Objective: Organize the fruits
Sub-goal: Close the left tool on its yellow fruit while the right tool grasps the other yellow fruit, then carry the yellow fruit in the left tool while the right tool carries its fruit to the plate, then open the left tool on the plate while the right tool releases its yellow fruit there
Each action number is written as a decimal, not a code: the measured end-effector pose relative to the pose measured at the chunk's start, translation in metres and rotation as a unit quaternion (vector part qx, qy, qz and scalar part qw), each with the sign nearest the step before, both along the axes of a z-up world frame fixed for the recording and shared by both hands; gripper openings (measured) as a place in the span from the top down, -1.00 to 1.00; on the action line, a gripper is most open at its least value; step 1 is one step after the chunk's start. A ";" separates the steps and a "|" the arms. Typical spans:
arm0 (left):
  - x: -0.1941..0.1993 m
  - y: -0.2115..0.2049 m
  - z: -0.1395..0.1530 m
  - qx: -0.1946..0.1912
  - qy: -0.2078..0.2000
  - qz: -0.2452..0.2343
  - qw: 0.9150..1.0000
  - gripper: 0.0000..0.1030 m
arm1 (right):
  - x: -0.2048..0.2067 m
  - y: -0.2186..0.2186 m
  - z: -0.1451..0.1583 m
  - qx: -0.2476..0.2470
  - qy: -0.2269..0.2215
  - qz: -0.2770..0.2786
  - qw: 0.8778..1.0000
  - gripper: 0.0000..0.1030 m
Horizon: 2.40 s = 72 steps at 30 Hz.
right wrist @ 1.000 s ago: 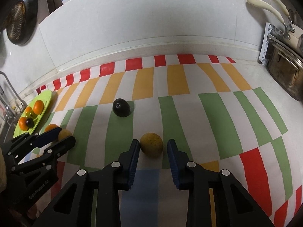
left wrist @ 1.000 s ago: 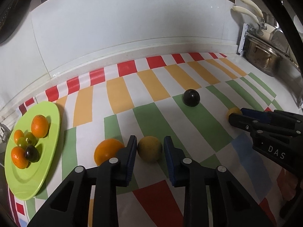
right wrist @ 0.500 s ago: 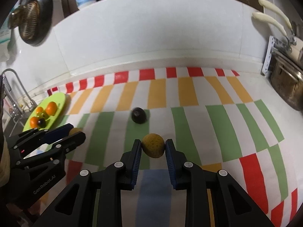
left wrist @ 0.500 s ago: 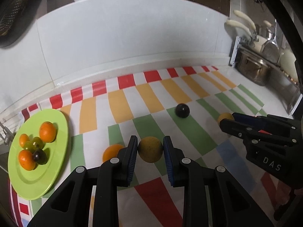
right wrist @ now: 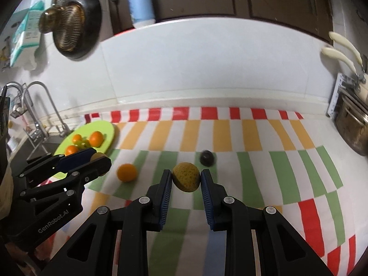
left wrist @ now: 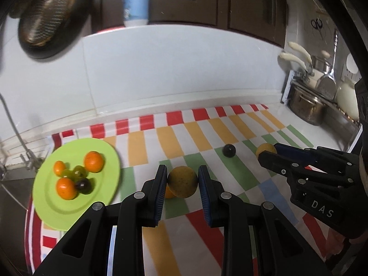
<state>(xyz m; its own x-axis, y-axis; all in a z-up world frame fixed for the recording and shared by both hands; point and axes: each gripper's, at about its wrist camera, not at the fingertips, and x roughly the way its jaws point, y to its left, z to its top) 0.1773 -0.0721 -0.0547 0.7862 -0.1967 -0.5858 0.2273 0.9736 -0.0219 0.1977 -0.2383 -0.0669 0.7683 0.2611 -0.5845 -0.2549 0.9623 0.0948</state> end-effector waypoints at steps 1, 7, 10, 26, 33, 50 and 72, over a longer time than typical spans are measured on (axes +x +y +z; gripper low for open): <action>-0.003 0.004 0.002 0.000 -0.004 0.005 1.000 0.46 | -0.001 0.003 0.002 -0.001 -0.004 0.004 1.000 0.47; -0.014 0.023 0.015 -0.003 -0.020 0.030 0.999 0.46 | -0.007 0.022 0.015 0.001 -0.027 0.029 0.999 0.47; -0.019 0.034 0.019 -0.005 -0.026 0.043 0.999 0.46 | -0.009 0.032 0.021 0.001 -0.035 0.044 0.998 0.47; -0.029 0.092 0.029 0.008 -0.056 0.120 0.991 0.46 | -0.004 0.097 0.041 0.000 -0.069 0.125 0.990 0.47; -0.028 0.123 0.026 0.017 -0.058 0.161 0.985 0.46 | 0.007 0.130 0.041 -0.003 -0.064 0.162 0.985 0.47; 0.002 0.182 -0.014 0.007 -0.016 0.211 0.977 0.46 | 0.056 0.198 -0.001 -0.028 -0.006 0.193 0.981 0.47; 0.027 0.192 -0.029 0.001 -0.004 0.207 0.978 0.36 | 0.083 0.217 -0.020 -0.022 0.019 0.192 0.981 0.30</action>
